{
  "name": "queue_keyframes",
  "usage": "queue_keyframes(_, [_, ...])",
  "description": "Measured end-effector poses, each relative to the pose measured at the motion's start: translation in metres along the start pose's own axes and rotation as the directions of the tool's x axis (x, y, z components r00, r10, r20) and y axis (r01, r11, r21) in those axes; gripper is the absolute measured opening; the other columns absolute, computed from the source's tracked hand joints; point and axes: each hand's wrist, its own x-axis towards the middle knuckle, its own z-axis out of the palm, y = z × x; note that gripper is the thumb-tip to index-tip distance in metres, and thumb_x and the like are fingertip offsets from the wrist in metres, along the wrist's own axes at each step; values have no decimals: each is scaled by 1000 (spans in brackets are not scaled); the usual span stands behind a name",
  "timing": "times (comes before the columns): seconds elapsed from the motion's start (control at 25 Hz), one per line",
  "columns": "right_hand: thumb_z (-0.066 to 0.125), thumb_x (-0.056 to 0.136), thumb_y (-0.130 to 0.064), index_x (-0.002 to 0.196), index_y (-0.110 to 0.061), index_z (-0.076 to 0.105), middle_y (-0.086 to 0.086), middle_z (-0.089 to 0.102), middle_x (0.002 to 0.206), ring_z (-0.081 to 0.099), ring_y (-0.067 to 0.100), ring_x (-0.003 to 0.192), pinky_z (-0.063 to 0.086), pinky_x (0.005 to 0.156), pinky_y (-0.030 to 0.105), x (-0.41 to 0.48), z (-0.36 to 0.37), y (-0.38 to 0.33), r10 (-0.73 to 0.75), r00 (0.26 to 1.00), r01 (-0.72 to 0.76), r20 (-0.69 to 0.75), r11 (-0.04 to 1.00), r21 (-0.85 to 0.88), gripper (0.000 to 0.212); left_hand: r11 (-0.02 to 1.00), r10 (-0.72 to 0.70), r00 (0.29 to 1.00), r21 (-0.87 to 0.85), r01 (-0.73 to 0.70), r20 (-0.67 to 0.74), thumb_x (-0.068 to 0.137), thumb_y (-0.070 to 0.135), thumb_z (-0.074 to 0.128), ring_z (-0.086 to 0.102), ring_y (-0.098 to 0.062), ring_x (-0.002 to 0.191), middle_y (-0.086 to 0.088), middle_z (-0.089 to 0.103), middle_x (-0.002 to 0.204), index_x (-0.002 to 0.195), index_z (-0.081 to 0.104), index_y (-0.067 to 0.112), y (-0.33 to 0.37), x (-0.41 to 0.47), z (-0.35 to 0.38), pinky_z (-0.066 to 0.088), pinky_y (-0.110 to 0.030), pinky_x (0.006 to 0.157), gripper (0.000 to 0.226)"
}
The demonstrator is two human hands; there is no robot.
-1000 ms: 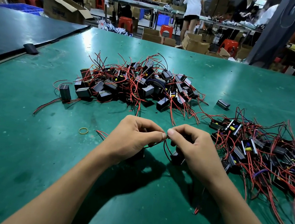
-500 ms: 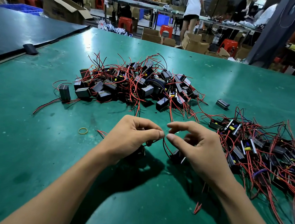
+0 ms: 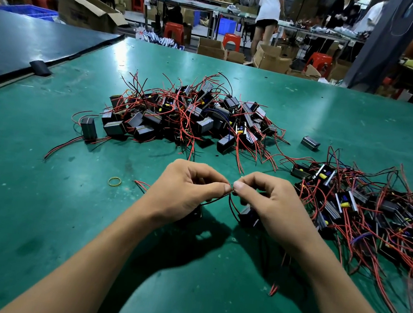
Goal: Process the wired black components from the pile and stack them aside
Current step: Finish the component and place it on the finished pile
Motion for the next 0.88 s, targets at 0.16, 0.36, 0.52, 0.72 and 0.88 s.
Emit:
queue_keyframes(0.16, [65,93,-21,67,-20,67,4,51,62,35,13,52,25,45,21,3,-4,-3,253,945,-318,209,865,389,26,1000,15,1000,7,-15,19,85,15,75,46,-14,62,-9,61,65,80,77,13,0,-1,2,36,-26,58,5])
queue_keyframes(0.36, [77,87,-22,93,-27,76,-10,70,78,52,12,54,43,52,22,-1,-7,7,-9,999,4,37,991,135,8,999,-32,999,-24,32,-4,86,17,73,51,-13,63,-4,63,66,83,77,14,-3,0,-1,42,-27,62,7])
queue_keyframes(0.52, [81,82,-18,95,-21,78,-13,71,81,49,8,50,41,52,18,-1,-1,10,-315,944,302,-98,944,-131,14,999,-38,999,-18,38,9,87,18,72,52,-10,61,0,62,63,84,78,15,-3,1,-2,42,-18,55,7])
queue_keyframes(0.72, [79,82,-17,88,-11,78,-11,67,77,55,-3,60,38,57,10,0,-2,7,-453,886,423,-101,877,-227,9,999,-44,999,-31,45,33,86,15,72,50,-4,54,7,60,58,81,77,12,-2,1,-3,39,-13,52,8])
queue_keyframes(0.88, [75,88,-24,80,-19,73,-2,58,58,50,10,49,44,48,30,0,-2,7,-97,994,97,-54,995,8,9,1000,-3,999,2,3,32,86,13,73,46,-5,55,7,60,58,84,77,11,0,0,-1,36,-14,54,5])
